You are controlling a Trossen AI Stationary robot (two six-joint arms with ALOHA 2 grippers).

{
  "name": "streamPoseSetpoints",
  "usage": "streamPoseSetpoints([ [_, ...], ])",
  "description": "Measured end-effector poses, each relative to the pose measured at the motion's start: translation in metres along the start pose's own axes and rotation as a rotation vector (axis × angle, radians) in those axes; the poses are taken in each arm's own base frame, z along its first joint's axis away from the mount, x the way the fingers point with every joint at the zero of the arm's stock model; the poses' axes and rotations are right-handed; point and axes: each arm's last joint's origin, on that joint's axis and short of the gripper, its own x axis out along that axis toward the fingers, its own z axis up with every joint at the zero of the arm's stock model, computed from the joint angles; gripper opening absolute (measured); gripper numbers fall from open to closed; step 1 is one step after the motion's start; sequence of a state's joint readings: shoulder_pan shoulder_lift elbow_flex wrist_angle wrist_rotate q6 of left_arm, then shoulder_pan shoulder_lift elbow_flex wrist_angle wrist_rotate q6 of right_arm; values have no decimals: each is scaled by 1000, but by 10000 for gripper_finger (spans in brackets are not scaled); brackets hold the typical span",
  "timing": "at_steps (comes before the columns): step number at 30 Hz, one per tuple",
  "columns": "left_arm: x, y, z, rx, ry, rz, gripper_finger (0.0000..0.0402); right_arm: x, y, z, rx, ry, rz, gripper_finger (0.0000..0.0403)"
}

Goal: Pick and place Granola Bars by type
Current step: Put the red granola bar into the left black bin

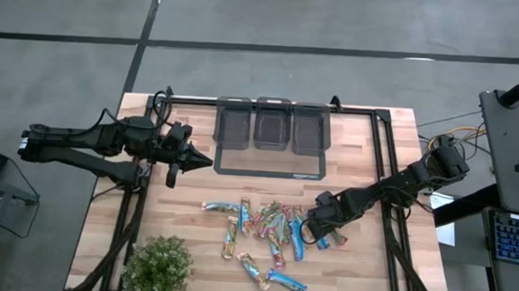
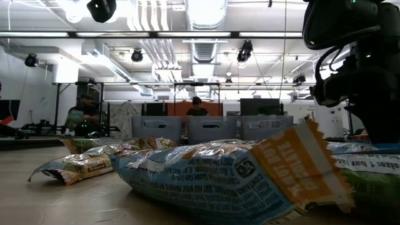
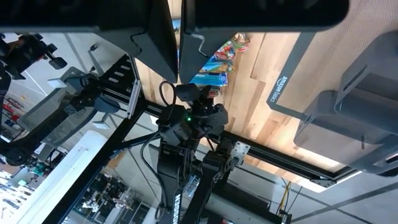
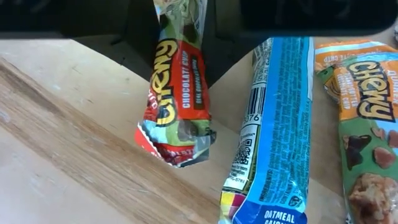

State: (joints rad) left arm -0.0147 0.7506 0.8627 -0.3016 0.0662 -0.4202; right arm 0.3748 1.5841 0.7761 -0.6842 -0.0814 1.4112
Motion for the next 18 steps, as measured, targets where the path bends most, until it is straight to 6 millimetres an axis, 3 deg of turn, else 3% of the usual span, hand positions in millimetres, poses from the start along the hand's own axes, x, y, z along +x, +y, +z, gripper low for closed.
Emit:
streamPoseSetpoints([
  [18, 0, 0, 0, 1, 1, 0, 0, -7, 0, -2, -2, 16, 38, 58],
])
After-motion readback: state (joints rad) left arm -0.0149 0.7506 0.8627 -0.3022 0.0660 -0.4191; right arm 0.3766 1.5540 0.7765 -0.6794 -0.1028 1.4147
